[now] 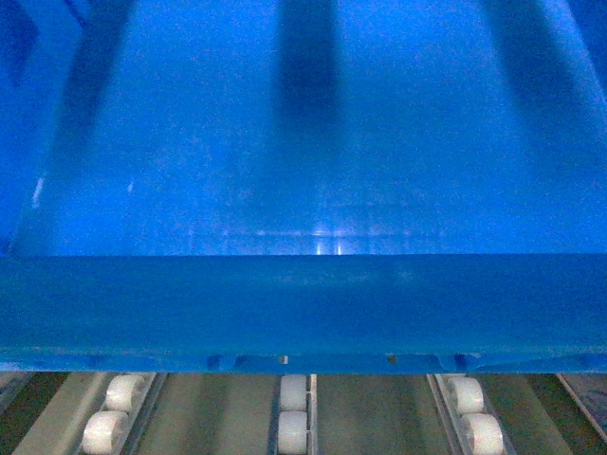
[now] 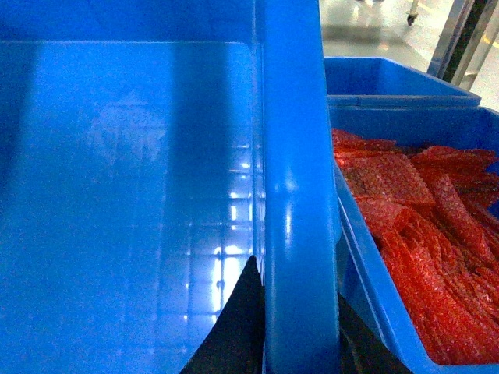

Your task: Place box next to blue box on left shelf

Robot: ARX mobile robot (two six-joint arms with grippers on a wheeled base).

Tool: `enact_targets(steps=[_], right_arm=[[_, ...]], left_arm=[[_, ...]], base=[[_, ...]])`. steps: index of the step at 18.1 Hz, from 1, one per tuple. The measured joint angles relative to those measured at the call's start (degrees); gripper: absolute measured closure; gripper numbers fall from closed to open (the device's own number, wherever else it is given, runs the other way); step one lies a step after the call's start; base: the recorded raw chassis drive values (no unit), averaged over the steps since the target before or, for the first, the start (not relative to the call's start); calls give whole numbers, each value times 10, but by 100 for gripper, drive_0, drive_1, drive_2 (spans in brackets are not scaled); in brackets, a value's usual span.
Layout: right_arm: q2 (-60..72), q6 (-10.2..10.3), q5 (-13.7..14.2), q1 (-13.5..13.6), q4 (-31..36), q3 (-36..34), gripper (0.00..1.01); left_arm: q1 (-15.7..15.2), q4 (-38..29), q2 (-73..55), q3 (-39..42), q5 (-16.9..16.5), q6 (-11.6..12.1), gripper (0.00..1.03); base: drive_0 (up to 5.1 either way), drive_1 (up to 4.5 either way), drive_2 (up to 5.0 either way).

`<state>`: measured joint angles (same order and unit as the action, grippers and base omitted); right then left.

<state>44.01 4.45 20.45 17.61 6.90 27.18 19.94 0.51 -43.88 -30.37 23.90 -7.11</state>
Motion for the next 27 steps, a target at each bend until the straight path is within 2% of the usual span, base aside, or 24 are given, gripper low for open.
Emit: enact_targets(steps=[16, 17, 19, 22, 23, 27], right_arm=[[0, 0, 0, 0, 0, 0, 92], [19, 9, 97, 41, -75, 22, 91], [33, 12, 107, 45, -82, 21, 91], [56, 22, 94, 42, -94, 31, 90], [82, 25, 75, 30, -88, 39, 90], [218, 64, -9, -13, -98, 86, 91]], left_arm=[[0, 0, 0, 0, 0, 0, 96], [17, 64, -10, -18, 40, 2, 96], [19, 69, -22, -18, 41, 2, 96], [3, 57, -39, -21, 26, 9, 96], [-14, 50, -58, -25, 12, 10, 96], [-73, 0, -174, -34, -49, 28, 96]], base=[[0, 0, 0], [0, 0, 0], [0, 0, 0], [0, 0, 0], [0, 0, 0], [0, 0, 0]])
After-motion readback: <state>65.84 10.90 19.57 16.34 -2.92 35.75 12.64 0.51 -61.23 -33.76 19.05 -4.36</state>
